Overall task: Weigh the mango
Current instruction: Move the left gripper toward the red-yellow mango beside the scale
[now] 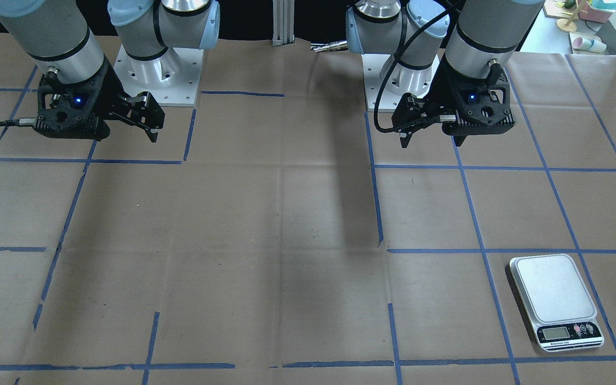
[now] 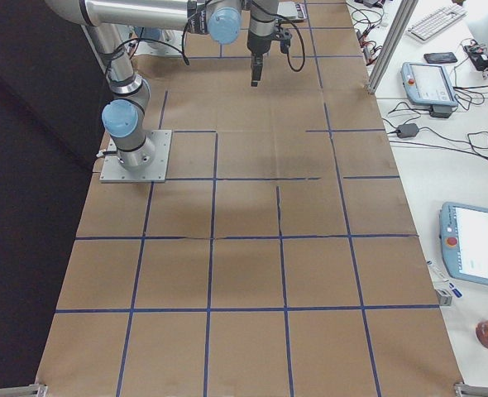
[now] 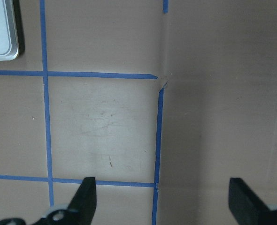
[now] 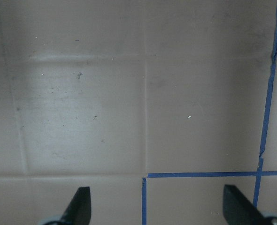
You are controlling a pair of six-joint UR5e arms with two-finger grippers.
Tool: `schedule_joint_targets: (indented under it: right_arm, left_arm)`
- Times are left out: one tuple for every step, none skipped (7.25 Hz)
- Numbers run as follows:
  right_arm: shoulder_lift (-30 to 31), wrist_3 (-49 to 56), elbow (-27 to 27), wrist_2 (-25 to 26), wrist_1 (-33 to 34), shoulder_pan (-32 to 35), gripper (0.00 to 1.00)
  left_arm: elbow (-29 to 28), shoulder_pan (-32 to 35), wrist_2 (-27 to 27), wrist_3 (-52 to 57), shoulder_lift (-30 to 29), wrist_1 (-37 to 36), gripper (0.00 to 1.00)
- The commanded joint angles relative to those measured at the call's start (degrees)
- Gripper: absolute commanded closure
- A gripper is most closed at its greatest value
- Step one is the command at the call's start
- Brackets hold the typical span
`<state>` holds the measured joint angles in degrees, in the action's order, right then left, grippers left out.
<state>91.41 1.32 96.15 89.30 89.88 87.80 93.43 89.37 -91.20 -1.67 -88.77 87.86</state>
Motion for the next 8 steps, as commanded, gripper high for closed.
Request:
schedule_joint_targets:
  right_arm:
    - [0.00, 0.00, 0.00, 0.00, 0.03, 0.00, 0.00]
    - [0.00, 0.00, 0.00, 0.00, -0.05, 0.00, 0.00]
    - [0.00, 0.00, 0.00, 0.00, 0.03, 0.00, 0.00]
    - [0.00, 0.00, 0.00, 0.00, -0.05, 0.00, 0.00]
    - [0.00, 0.00, 0.00, 0.00, 0.03, 0.00, 0.00]
    - [0.00, 0.00, 0.00, 0.00, 0.03, 0.00, 0.00]
    - [0.00, 0.00, 0.00, 0.00, 0.03, 0.00, 0.00]
    - [0.09, 0.00, 0.00, 0.00, 0.03, 0.00, 0.00]
  left_arm:
    - [0.00, 0.02, 0.06, -0.09, 0.00, -0.06, 0.00]
    - [-0.18, 0.02, 0.06, -0.09, -0.26, -0.06, 0.00]
    - [-0.18, 0.02, 0.06, -0.09, -0.35, -0.06, 0.00]
    - [-0.44, -0.07, 0.06, 0.00, -0.44, -0.06, 0.00]
    - [-1.05, -0.94, 0.06, 0.70, -0.44, -0.06, 0.00]
    - [-1.15, -2.78, -0.55, 2.27, -0.70, -0.15, 0.00]
    - [-2.28, -8.62, -0.20, 5.16, -2.36, -0.15, 0.00]
    - [-4.73, -15.30, 0.06, 11.54, -4.46, -0.15, 0.00]
